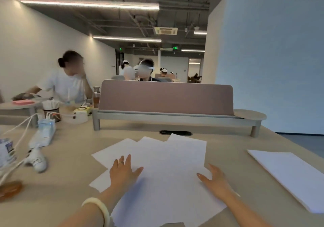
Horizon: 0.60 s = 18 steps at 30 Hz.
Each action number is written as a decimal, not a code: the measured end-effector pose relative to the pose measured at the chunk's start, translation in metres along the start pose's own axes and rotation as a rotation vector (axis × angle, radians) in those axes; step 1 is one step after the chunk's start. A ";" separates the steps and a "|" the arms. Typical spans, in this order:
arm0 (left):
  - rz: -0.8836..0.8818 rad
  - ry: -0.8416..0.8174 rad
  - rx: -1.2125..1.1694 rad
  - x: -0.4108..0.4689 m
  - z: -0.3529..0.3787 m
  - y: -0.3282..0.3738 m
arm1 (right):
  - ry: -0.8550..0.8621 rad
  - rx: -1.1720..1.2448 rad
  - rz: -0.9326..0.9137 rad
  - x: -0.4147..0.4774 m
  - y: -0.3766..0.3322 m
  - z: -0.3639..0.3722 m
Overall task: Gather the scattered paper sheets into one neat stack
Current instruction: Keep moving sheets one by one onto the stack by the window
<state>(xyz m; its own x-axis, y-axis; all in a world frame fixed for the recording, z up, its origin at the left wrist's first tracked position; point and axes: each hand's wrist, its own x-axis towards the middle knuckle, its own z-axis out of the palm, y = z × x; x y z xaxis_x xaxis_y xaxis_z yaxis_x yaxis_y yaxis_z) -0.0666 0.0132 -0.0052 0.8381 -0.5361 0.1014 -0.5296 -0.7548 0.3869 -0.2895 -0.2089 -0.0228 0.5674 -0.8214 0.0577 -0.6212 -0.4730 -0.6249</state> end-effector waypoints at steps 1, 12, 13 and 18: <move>-0.022 -0.027 0.040 0.000 -0.002 -0.015 | -0.003 -0.041 0.010 0.001 -0.003 0.006; 0.050 -0.296 0.235 -0.007 0.007 -0.044 | -0.083 -0.338 0.052 -0.003 -0.038 0.043; 0.084 -0.320 0.236 -0.007 0.007 -0.042 | -0.085 -0.330 0.054 -0.003 -0.040 0.043; 0.294 -0.427 0.188 -0.010 -0.003 -0.034 | -0.132 -0.146 0.135 0.006 -0.048 0.025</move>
<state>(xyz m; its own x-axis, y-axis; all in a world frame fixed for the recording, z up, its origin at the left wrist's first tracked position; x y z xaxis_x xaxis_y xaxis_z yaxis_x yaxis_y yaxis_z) -0.0570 0.0451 -0.0168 0.5441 -0.8109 -0.2154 -0.7806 -0.5834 0.2242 -0.2428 -0.1833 -0.0122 0.5337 -0.8361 -0.1272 -0.7622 -0.4104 -0.5006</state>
